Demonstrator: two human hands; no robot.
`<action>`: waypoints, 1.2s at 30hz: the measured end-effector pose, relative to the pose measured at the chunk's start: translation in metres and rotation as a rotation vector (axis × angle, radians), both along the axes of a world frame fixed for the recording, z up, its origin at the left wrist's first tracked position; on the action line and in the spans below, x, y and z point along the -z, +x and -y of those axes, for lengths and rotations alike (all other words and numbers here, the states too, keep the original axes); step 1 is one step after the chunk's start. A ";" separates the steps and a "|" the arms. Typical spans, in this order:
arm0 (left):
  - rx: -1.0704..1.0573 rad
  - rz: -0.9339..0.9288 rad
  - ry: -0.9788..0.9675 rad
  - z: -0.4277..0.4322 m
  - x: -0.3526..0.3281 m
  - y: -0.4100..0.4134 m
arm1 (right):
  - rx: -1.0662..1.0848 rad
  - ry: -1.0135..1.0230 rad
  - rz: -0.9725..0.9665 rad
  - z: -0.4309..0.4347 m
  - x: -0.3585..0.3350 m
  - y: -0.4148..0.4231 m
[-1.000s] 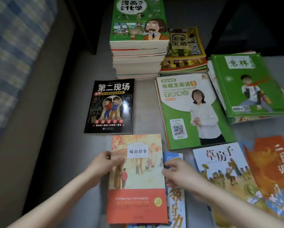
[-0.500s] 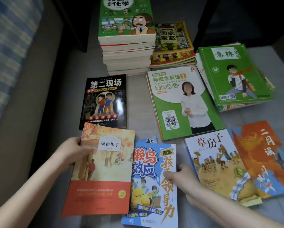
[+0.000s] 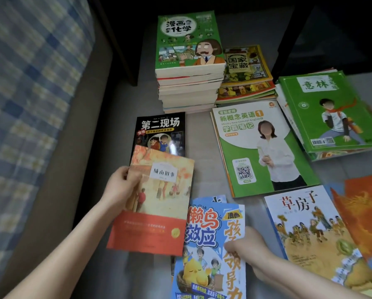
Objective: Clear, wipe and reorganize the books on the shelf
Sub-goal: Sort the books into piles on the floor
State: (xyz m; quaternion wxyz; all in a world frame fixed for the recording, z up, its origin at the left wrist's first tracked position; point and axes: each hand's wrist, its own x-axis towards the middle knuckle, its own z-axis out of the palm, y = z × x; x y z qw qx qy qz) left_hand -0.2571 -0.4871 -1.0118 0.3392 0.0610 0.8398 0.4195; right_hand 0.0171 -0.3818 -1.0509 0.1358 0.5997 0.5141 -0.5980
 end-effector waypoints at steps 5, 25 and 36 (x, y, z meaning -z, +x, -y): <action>-0.070 -0.008 0.046 -0.053 0.007 -0.057 | 0.012 -0.038 0.024 -0.008 0.002 0.001; 0.400 0.408 -0.229 0.004 0.007 0.102 | 0.080 -0.042 -0.304 -0.020 -0.036 0.020; 0.328 0.021 0.415 -0.028 -0.022 0.120 | -0.086 0.442 -0.588 -0.028 -0.055 0.020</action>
